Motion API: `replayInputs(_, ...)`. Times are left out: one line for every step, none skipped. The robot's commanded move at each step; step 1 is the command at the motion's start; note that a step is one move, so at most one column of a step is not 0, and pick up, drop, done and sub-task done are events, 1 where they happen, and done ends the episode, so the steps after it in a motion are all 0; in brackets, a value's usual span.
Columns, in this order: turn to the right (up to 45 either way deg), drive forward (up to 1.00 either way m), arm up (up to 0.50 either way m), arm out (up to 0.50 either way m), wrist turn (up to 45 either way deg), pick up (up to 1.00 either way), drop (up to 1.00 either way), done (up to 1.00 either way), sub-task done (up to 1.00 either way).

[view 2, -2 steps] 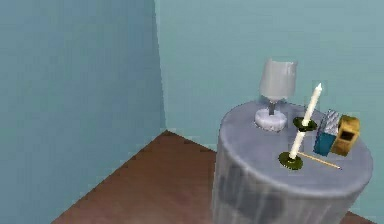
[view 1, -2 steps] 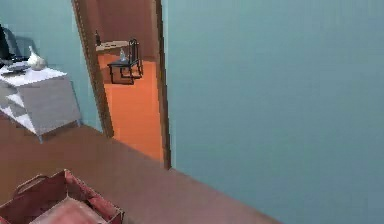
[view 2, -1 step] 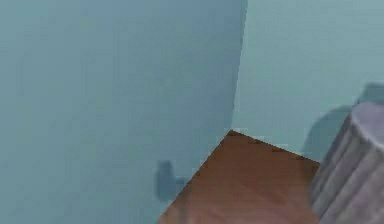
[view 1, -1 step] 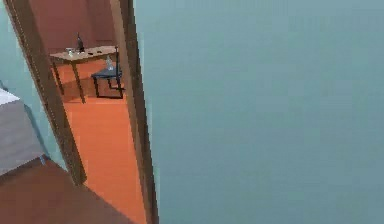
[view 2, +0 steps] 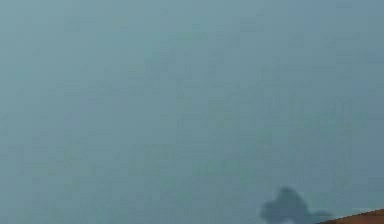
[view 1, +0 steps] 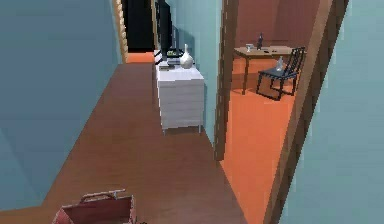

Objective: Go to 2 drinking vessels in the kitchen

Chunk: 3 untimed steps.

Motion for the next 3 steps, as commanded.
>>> replayInputs(-9.0,0.0,0.0,0.0,0.0,0.0,0.0,0.0,0.0)
replayInputs(0.0,0.15,0.0,0.0,0.0,0.0,0.0,0.0,0.0)
replayInputs(21.0,0.0,0.0,0.0,0.0,0.0,0.0,0.0,0.0)
